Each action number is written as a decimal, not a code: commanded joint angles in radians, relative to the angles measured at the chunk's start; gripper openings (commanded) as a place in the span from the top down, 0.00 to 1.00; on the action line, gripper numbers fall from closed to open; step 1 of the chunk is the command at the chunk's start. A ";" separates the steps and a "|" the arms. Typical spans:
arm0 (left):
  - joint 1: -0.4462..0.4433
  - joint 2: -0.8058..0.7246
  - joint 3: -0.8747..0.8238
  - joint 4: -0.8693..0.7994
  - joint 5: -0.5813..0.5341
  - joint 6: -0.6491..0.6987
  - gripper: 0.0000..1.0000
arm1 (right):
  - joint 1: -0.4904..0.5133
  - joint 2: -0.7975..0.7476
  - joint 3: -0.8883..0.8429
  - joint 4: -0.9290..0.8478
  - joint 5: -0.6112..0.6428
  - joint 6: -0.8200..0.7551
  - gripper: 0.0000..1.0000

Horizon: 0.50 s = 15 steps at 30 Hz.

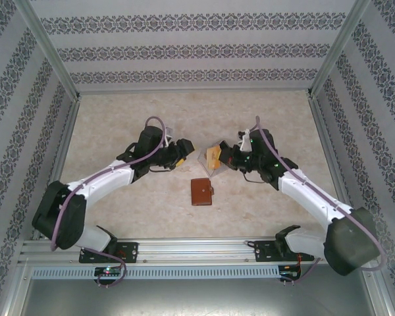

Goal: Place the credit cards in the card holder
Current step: Pick up the credit card from the storage box.

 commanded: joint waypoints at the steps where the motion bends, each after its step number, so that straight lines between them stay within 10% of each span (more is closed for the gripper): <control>1: -0.052 -0.079 -0.012 -0.238 -0.165 0.108 0.28 | 0.065 -0.024 -0.033 -0.136 0.198 -0.141 1.00; 15: -0.153 -0.185 -0.103 -0.366 -0.384 0.051 0.24 | 0.209 0.099 0.008 -0.186 0.227 -0.140 1.00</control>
